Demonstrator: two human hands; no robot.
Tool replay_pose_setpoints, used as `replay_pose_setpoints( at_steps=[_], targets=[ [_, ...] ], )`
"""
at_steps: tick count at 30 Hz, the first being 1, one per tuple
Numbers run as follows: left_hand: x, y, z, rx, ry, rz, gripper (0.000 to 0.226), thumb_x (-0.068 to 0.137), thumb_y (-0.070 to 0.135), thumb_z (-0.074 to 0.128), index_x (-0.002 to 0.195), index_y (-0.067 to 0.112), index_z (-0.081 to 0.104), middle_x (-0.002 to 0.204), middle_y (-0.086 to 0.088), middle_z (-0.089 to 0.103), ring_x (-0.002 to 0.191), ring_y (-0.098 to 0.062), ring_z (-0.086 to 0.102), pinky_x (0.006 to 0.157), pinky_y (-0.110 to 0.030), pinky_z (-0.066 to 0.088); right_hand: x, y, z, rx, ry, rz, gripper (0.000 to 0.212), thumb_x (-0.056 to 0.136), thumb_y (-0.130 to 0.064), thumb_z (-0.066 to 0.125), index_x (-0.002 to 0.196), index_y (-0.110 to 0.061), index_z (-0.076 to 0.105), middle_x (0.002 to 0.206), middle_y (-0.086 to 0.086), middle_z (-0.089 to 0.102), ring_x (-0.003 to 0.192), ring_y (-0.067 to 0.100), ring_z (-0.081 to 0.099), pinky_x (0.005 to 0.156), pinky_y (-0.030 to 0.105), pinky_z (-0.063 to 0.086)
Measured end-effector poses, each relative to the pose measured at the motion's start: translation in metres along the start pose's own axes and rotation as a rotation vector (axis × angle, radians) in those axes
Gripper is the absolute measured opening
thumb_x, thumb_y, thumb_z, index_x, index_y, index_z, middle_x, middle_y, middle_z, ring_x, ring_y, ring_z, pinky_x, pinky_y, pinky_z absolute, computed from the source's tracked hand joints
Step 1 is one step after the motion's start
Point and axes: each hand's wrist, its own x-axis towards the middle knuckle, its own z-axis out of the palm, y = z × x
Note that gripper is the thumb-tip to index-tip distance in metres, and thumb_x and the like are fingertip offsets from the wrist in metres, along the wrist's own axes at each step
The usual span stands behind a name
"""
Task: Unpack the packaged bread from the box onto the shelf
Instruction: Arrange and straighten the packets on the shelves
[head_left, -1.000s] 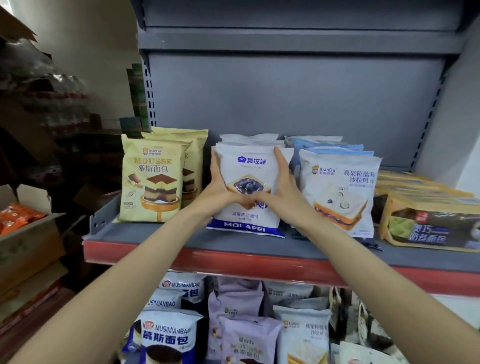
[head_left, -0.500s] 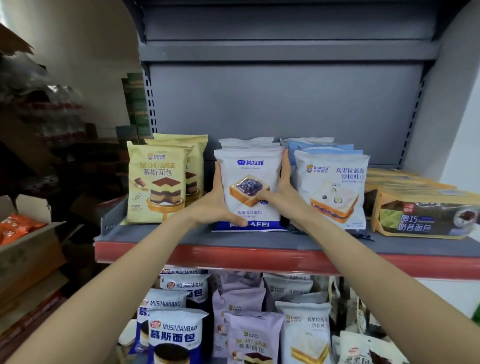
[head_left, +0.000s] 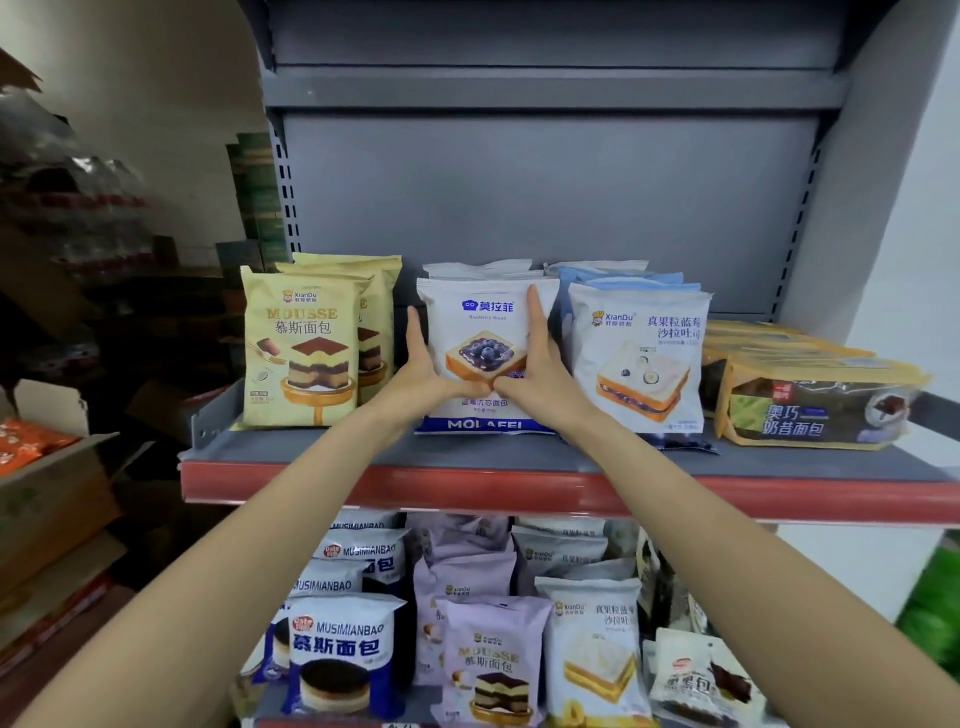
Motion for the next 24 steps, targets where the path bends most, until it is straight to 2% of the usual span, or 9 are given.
replay_pose_setpoints(
  at_steps=[5, 8, 10, 12, 14, 17, 20, 22, 24],
  targets=[
    [0.002, 0.002, 0.007, -0.168, 0.111, -0.028, 0.095, 0.091, 0.016, 0.061, 0.150, 0.029, -0.013, 0.154, 0.004, 0.028, 0.132, -0.010, 0.036, 0.111, -0.030, 0.028, -0.010, -0.001, 0.001, -0.052, 0.032, -0.042, 0.104, 0.081, 0.011, 0.052, 0.147, -0.037, -0.011, 0.151, 0.013, 0.016, 0.084, 0.007, 0.049, 0.066, 0.000, 0.040],
    [-0.009, 0.003, 0.012, -0.081, 0.134, -0.036, 0.088, 0.094, 0.022, 0.057, 0.150, 0.027, -0.011, 0.155, 0.003, 0.024, 0.140, -0.015, 0.026, 0.112, -0.032, 0.021, -0.022, -0.005, -0.002, -0.094, 0.053, -0.063, 0.098, 0.082, 0.015, 0.047, 0.149, -0.033, -0.006, 0.153, 0.013, 0.009, 0.111, 0.009, 0.041, 0.066, -0.006, 0.034],
    [-0.018, 0.007, 0.012, -0.006, 0.204, -0.011, 0.085, 0.093, 0.027, 0.058, 0.151, 0.024, -0.005, 0.157, 0.000, 0.020, 0.143, -0.017, 0.022, 0.113, -0.033, 0.021, -0.029, -0.007, -0.002, -0.130, 0.081, -0.112, 0.097, 0.081, 0.014, 0.045, 0.149, -0.036, -0.002, 0.157, 0.010, 0.003, 0.140, 0.017, 0.016, 0.075, -0.006, 0.026],
    [-0.030, 0.013, 0.005, 0.075, 0.271, 0.036, 0.078, 0.092, 0.027, 0.059, 0.151, 0.020, 0.009, 0.156, -0.005, 0.024, 0.141, -0.019, 0.026, 0.114, -0.035, 0.025, -0.040, -0.013, -0.001, -0.141, 0.092, -0.158, 0.090, 0.082, 0.011, 0.046, 0.149, -0.035, 0.007, 0.158, 0.007, 0.001, 0.145, 0.013, 0.000, 0.081, -0.007, 0.016],
    [-0.047, 0.019, -0.009, 0.164, 0.340, 0.126, 0.059, 0.092, 0.021, 0.058, 0.145, 0.017, 0.031, 0.144, -0.004, 0.043, 0.130, -0.017, 0.043, 0.108, -0.032, 0.035, -0.056, -0.022, -0.001, -0.168, 0.132, -0.207, 0.073, 0.086, 0.004, 0.049, 0.145, -0.033, 0.025, 0.157, 0.006, 0.007, 0.144, 0.010, 0.004, 0.089, -0.007, 0.012],
    [-0.087, 0.022, -0.036, 0.285, 0.456, 0.396, 0.027, 0.093, 0.014, 0.054, 0.119, 0.020, 0.060, 0.105, 0.010, 0.068, 0.095, -0.003, 0.061, 0.088, -0.023, 0.049, -0.077, -0.034, 0.002, -0.270, 0.288, -0.384, 0.040, 0.090, -0.004, 0.048, 0.125, -0.024, 0.053, 0.145, -0.001, 0.033, 0.136, 0.012, 0.027, 0.103, 0.007, 0.017],
    [-0.116, 0.016, -0.075, 0.425, 0.574, 0.587, 0.018, 0.091, 0.023, 0.051, 0.100, 0.021, 0.067, 0.083, 0.014, 0.070, 0.079, -0.002, 0.065, 0.075, -0.020, 0.050, -0.085, -0.043, 0.018, -0.300, 0.361, -0.527, 0.025, 0.089, -0.016, 0.046, 0.103, -0.018, 0.067, 0.118, -0.006, 0.059, 0.113, 0.011, 0.050, 0.098, 0.014, 0.034],
    [-0.123, 0.009, -0.106, 0.469, 0.623, 0.640, 0.019, 0.091, 0.024, 0.050, 0.098, 0.020, 0.067, 0.082, 0.014, 0.069, 0.079, -0.003, 0.065, 0.074, -0.025, 0.051, -0.083, -0.052, 0.038, -0.278, 0.317, -0.498, 0.027, 0.091, -0.027, 0.044, 0.101, -0.019, 0.067, 0.105, -0.009, 0.065, 0.102, 0.009, 0.057, 0.089, 0.024, 0.044],
    [-0.122, 0.001, -0.139, 0.480, 0.630, 0.628, 0.014, 0.092, 0.019, 0.053, 0.099, 0.023, 0.065, 0.089, 0.013, 0.069, 0.086, -0.005, 0.063, 0.078, -0.025, 0.051, -0.076, -0.063, 0.062, -0.279, 0.251, -0.445, 0.027, 0.093, -0.035, 0.046, 0.106, -0.021, 0.065, 0.104, -0.011, 0.064, 0.098, 0.003, 0.056, 0.086, 0.021, 0.044]
  ],
)
